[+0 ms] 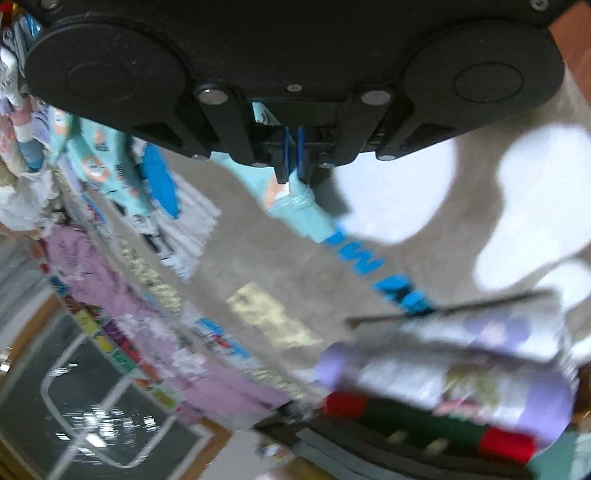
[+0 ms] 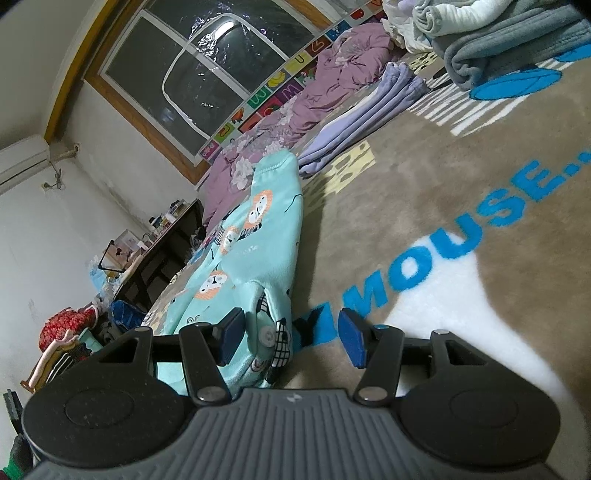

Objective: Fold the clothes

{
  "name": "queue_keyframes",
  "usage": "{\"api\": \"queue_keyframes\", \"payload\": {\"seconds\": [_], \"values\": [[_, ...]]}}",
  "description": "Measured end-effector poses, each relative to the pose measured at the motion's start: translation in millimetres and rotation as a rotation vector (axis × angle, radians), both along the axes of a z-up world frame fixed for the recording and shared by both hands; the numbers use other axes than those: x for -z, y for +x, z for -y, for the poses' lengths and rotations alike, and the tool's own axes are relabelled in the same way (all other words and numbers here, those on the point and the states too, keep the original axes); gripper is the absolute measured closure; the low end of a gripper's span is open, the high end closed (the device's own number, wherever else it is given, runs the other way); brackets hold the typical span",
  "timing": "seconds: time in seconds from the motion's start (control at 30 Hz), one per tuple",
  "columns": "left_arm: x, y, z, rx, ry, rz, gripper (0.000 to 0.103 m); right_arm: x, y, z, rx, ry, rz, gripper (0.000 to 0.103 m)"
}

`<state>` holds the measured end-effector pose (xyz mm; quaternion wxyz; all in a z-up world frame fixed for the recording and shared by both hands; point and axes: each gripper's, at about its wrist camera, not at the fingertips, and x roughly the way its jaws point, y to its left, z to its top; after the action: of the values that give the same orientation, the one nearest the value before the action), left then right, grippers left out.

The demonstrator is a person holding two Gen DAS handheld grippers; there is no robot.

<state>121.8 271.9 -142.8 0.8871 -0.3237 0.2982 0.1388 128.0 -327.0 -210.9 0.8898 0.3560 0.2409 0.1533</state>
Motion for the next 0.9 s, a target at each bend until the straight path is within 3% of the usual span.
{"api": "queue_keyframes", "payload": {"seconds": [0.1, 0.17, 0.27, 0.33, 0.47, 0.5, 0.53, 0.57, 0.6, 0.7, 0.9], "values": [[11.5, 0.8, -3.6, -0.053, -0.025, -0.109, 0.087, -2.3, -1.9, -2.2, -0.003, -0.023, 0.002, 0.045], [8.8, -3.6, -6.1, -0.088, -0.045, -0.118, 0.084, -4.7, -3.4, -4.4, -0.007, -0.044, 0.005, 0.042], [1.6, -7.6, -5.5, -0.111, -0.055, -0.110, 0.071, -8.0, -5.1, -7.1, -0.009, -0.058, 0.007, 0.034], [1.1, -7.0, -6.2, -0.105, -0.077, -0.097, 0.056, -9.4, -4.6, -8.9, -0.009, -0.065, 0.004, 0.031], [5.2, 4.2, -5.8, -0.101, -0.060, -0.096, 0.058, -13.4, 0.5, -19.1, -0.010, -0.122, -0.019, 0.031], [5.6, 7.4, -4.9, -0.096, -0.048, -0.093, 0.070, -15.1, 2.7, -23.8, -0.016, -0.155, -0.024, 0.036], [5.4, 11.3, -3.0, -0.080, -0.030, -0.094, 0.092, -16.8, 5.3, -28.7, -0.023, -0.189, -0.030, 0.043], [5.2, 15.1, -1.1, -0.063, -0.012, -0.096, 0.098, -17.8, 9.5, -34.8, -0.040, -0.238, -0.044, 0.067], [5.0, 18.9, 0.8, -0.046, 0.005, -0.097, 0.099, -18.1, 12.6, -39.9, -0.050, -0.275, -0.057, 0.081], [0.2, 21.2, -0.7, -0.039, 0.036, -0.070, 0.100, -20.6, 12.8, -45.1, -0.050, -0.274, -0.082, 0.086], [-15.0, 13.7, -9.0, -0.076, 0.086, 0.004, 0.100, -28.6, -7.1, -47.4, -0.063, -0.138, -0.154, 0.087]]}}
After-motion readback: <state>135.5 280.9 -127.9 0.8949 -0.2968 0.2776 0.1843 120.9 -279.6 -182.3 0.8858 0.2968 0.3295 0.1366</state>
